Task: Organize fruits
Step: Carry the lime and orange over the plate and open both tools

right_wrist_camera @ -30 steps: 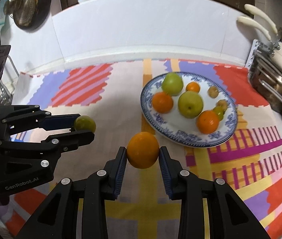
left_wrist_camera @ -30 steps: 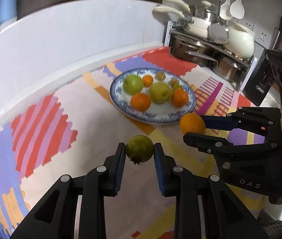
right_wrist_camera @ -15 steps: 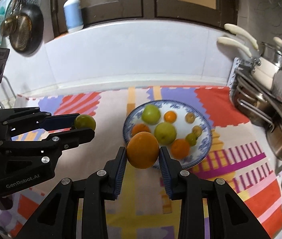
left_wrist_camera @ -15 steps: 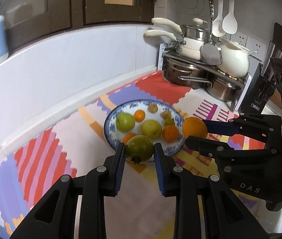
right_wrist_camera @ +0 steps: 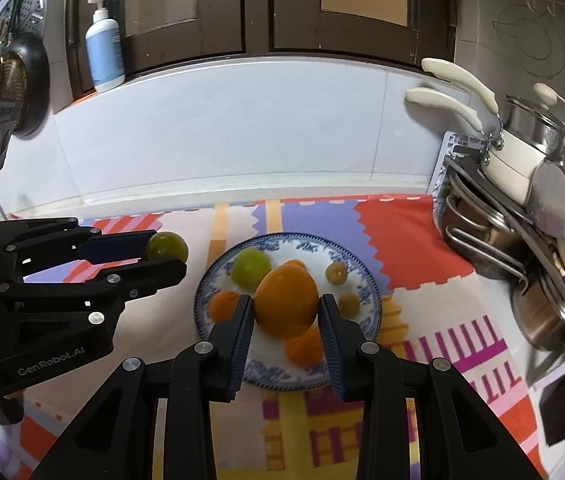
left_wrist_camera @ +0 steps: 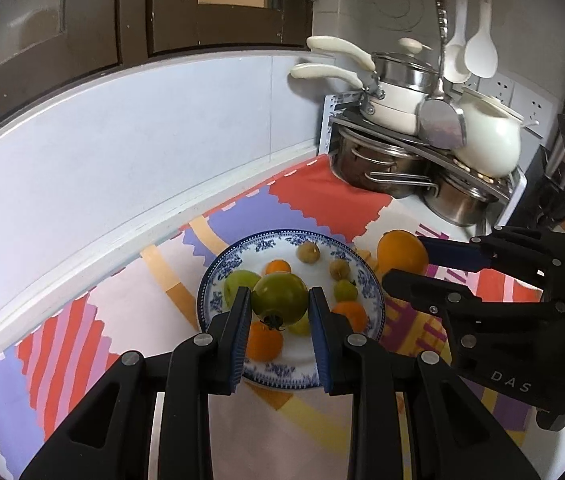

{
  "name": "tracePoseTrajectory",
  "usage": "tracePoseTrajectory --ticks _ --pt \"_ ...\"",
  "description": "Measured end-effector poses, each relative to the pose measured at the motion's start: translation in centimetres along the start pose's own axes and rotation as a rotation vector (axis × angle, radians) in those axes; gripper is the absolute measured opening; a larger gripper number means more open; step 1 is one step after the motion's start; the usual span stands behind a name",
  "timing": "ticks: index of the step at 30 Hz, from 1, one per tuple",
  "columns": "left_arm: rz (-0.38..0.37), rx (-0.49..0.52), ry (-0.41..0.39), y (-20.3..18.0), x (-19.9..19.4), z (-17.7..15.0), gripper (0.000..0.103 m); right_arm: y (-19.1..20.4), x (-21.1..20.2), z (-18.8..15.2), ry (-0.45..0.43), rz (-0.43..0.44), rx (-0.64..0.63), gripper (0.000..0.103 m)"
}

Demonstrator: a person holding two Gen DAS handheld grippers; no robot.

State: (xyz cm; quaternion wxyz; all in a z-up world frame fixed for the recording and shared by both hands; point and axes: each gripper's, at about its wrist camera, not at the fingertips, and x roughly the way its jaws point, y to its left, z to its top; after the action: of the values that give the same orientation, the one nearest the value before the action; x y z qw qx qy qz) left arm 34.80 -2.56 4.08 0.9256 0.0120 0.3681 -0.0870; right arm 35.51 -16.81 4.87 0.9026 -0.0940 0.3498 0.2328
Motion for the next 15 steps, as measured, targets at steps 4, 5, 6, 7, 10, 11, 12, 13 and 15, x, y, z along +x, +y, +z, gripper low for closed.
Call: tracePoseTrajectory --ticks 4,5,6,7,10,11,12,13,15 --pt "-0.007 -0.012 0.023 0.3 1.5 1.1 0.029 -0.9 1.3 1.1 0.013 0.001 -0.003 0.034" --pt "-0.004 -0.012 0.029 0.4 2.0 1.4 0.029 -1.2 1.7 1.4 0.017 0.004 -0.001 0.034" --pt "-0.006 -0.012 0.032 0.5 2.3 1.6 0.029 -1.4 2.2 1.6 0.024 0.007 0.001 0.034" --pt "-0.007 -0.009 0.036 0.6 2.8 1.9 0.029 -1.6 2.6 1.7 0.027 0.010 0.002 0.034" --pt "-0.008 0.000 0.049 1.0 4.2 2.7 0.029 -2.1 4.0 2.0 0.048 0.019 0.011 0.034" --pt "-0.010 0.005 0.055 1.1 4.8 2.9 0.029 -2.3 4.5 2.1 0.055 0.022 0.014 0.034" --pt "-0.009 0.007 0.060 1.1 5.2 3.1 0.029 -2.5 5.0 2.1 0.064 0.024 0.017 0.034" --pt "-0.012 0.013 0.070 1.3 6.0 3.3 0.029 -2.7 5.6 2.1 0.073 0.026 0.018 0.034" --pt "-0.008 0.023 0.086 1.4 7.3 3.5 0.029 -3.0 6.7 2.1 0.090 0.026 0.019 0.034"
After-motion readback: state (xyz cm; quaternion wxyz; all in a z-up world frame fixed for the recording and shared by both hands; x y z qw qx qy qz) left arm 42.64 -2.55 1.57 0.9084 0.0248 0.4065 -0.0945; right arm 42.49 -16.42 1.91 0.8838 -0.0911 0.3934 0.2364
